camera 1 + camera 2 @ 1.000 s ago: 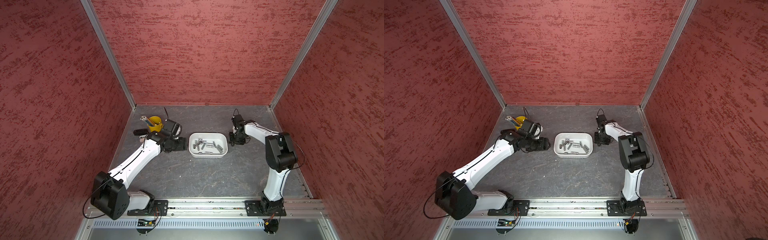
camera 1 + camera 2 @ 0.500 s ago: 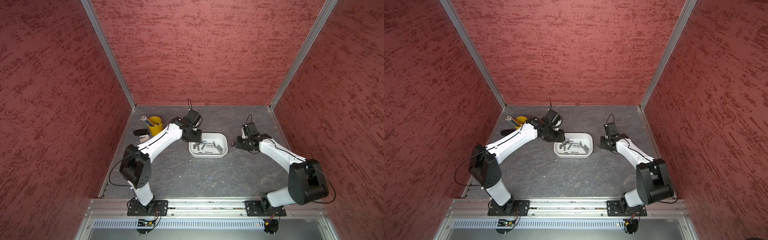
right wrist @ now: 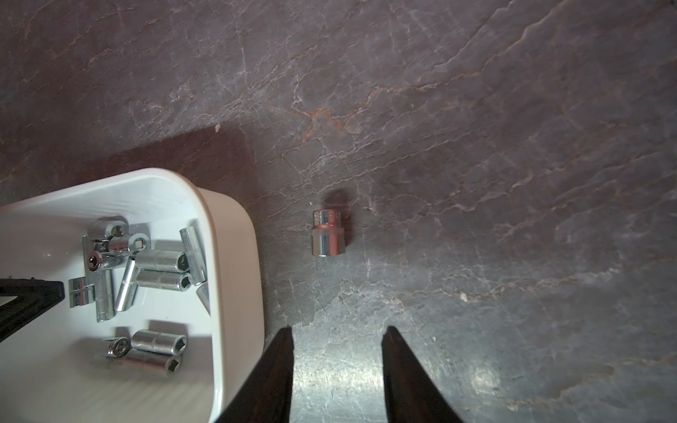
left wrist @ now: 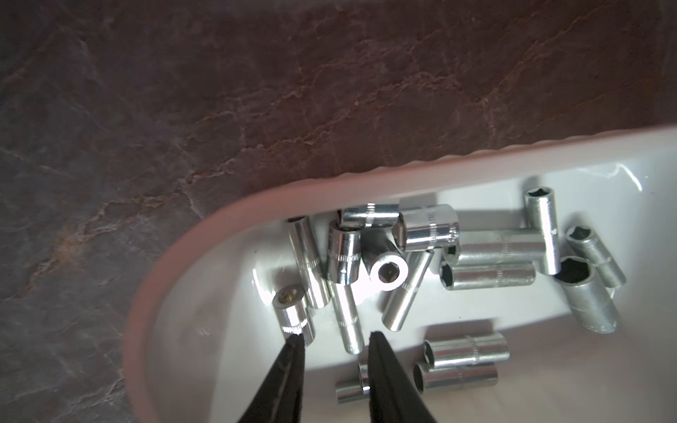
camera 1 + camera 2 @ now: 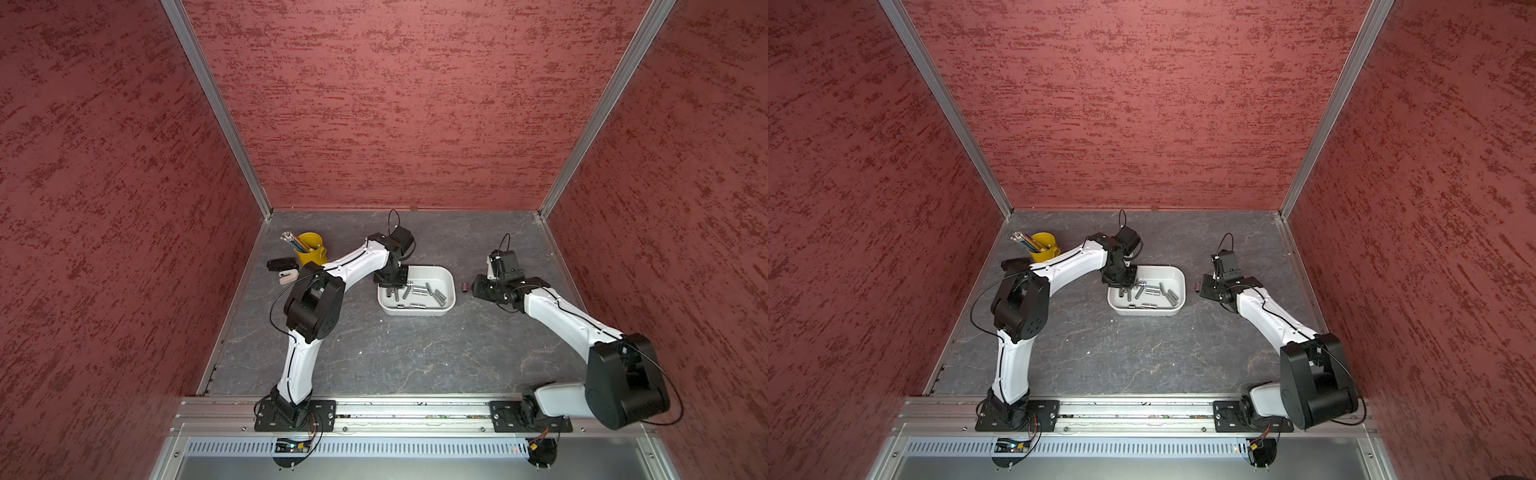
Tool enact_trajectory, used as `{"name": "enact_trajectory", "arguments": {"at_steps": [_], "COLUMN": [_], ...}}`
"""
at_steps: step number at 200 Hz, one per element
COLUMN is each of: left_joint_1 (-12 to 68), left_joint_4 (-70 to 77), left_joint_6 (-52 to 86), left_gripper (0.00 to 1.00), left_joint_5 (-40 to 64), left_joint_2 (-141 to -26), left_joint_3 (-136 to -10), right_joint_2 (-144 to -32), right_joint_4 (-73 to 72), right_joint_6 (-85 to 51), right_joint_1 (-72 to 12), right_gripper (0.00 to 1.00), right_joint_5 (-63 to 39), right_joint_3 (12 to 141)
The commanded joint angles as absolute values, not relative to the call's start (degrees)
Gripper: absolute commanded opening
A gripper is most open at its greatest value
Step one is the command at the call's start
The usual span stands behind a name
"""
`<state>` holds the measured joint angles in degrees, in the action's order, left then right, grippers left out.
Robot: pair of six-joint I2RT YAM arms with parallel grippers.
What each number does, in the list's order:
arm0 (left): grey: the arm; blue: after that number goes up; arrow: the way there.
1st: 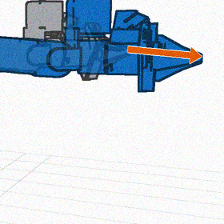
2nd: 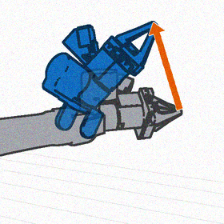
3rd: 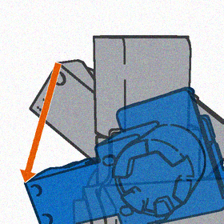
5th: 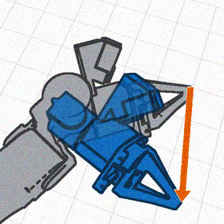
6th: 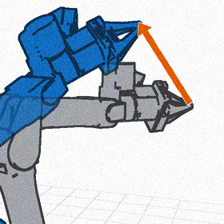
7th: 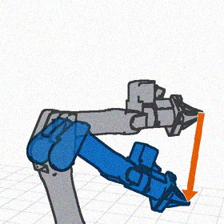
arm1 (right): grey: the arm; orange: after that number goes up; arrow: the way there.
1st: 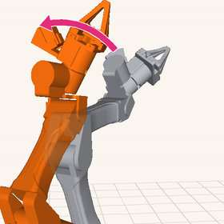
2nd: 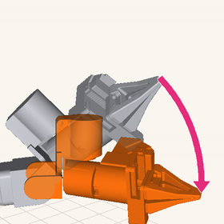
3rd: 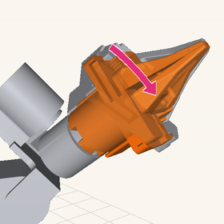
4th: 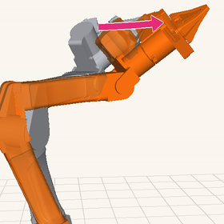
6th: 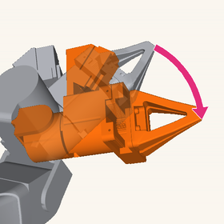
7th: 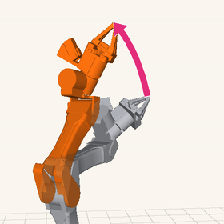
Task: Take out the socket from the storage box
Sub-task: Pick up the socket head from the storage box.
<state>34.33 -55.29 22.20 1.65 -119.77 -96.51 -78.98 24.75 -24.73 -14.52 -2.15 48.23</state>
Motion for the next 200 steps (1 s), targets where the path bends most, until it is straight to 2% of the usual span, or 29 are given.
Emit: {"name": "enact_trajectory", "arguments": {"at_steps": [1, 85, 129, 200], "left_joint_1": [33.9, 33.6, 34.1, 34.2], "left_joint_4": [-54.1, -53.6, -53.7, -51.9], "left_joint_6": [21.5, 20.2, 21.1, 21.1], "left_gripper": [0.31, 0.24, 0.24, 0.28], "left_joint_5": [1.0, 2.0, 1.0, 1.9], "left_joint_2": [-121.7, -128.2, -130.2, -126.7], "left_joint_3": [-98.7, -102.9, -102.0, -100.2], "right_joint_2": [-79.5, -80.8, -81.0, -81.0], "right_joint_4": [23.2, 23.3, 23.4, 23.3], "right_joint_6": [-25.0, -24.4, -24.4, -24.4], "right_joint_1": [-14.9, -14.8, -14.9, -14.8], "right_gripper": [0.42, 0.34, 0.34, 0.34], "right_joint_5": [-1.5, -3.1, -3.1, -3.1], "right_joint_3": [48.6, 49.1, 49.2, 49.2]}}
